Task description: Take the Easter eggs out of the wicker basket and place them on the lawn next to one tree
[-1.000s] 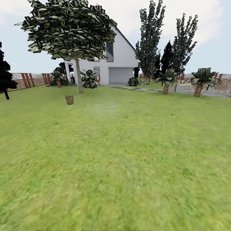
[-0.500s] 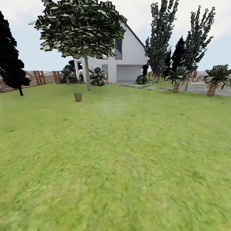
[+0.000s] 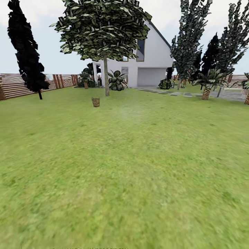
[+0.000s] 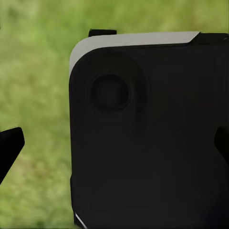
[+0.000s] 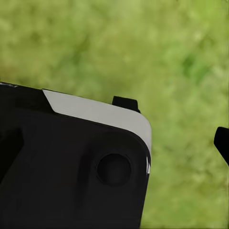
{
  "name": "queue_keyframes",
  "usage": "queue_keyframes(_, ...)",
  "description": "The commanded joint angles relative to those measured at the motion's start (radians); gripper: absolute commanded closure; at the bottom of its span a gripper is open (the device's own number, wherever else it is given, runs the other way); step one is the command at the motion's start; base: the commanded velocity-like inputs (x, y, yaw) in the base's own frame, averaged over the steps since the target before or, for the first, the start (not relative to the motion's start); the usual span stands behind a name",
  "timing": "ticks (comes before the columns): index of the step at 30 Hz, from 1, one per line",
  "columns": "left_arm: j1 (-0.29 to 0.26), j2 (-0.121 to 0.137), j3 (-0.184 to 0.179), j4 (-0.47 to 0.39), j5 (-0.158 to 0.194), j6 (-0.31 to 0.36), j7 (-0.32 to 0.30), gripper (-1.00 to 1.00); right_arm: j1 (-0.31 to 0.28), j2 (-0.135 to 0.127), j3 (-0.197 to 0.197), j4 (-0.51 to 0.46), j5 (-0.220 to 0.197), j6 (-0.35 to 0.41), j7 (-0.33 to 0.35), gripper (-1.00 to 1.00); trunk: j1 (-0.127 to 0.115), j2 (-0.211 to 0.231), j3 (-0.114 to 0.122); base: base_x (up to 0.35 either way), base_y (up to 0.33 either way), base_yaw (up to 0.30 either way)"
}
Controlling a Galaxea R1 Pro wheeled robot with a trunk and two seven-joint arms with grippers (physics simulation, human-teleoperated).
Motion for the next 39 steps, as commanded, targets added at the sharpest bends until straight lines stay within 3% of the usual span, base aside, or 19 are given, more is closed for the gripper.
queue_keyframes(1, 0.0, 0.0, 0.001, -0.001, 0.001, -0.002, -0.001, -1.0, -0.001, 0.0, 0.003, 0.001, 0.004, -0.003, -0.001, -1.0, 0.0, 0.0, -0.002, 0.0, 0.0, 0.225)
queue_keyframes(39, 0.0, 0.0, 0.002, -0.001, 0.001, -0.002, -0.001, -1.0, -0.001, 0.0, 0.003, 0.001, 0.002, -0.001, -0.001, -1.0, 0.0, 0.0, -0.048, 0.0, 0.0, 0.198)
